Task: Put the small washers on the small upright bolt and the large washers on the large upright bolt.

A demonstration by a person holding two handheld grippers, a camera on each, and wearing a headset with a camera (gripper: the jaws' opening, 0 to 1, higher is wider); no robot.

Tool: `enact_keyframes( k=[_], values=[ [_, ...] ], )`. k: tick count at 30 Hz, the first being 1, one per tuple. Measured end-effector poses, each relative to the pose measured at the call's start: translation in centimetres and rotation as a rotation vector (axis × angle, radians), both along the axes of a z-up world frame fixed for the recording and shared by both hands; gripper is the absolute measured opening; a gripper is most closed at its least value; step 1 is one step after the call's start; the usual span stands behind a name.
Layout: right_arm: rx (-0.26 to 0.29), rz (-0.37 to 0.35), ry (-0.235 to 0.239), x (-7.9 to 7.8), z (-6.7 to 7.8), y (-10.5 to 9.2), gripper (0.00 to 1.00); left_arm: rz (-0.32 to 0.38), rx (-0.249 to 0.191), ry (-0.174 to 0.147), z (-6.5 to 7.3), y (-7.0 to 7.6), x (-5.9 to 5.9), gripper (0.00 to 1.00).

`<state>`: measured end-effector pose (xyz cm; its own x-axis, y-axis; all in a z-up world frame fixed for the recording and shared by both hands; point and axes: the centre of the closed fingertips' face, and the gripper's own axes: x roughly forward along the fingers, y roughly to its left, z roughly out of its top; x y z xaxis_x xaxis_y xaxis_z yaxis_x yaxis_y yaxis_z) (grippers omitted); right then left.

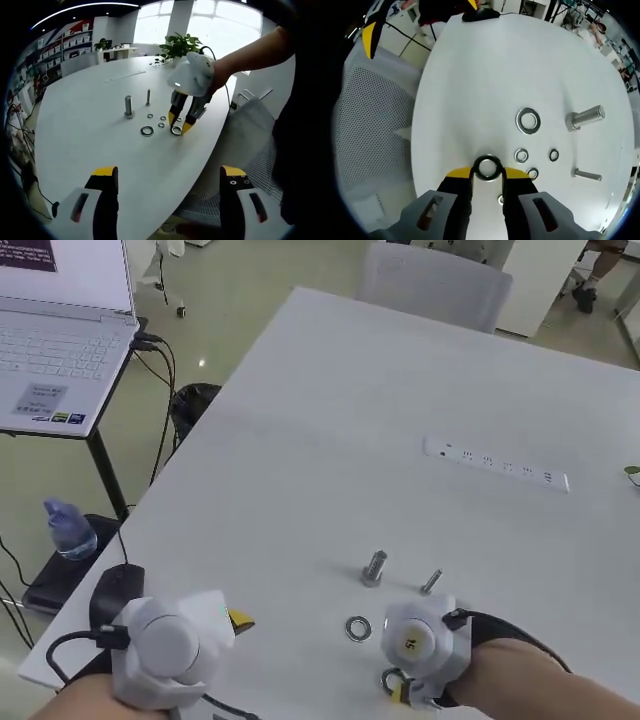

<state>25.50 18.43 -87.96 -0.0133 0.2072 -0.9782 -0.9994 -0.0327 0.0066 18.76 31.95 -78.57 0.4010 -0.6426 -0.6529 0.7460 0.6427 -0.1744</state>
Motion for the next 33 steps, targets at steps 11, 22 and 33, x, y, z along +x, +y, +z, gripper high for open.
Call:
enact_keyframes(
  k=[11,22,33],
  values=[
    [0.079,-0.066,0.039,0.1,0.1,0.1,0.22,0.005,0.003,-0.004,0.0,0.2,0.3,0.82],
    [0.093,-0.097,0.062,0.0,0.4,0.1,0.22,0.014,-0.003,-0.004,0.1,0.1,0.5,0.82],
    [0.087,-0.139,0.073,0.6,1.2,-0.8,0.22,0.019,-0.007,0.000,-0.1,0.2,0.2,0.81]
  ],
)
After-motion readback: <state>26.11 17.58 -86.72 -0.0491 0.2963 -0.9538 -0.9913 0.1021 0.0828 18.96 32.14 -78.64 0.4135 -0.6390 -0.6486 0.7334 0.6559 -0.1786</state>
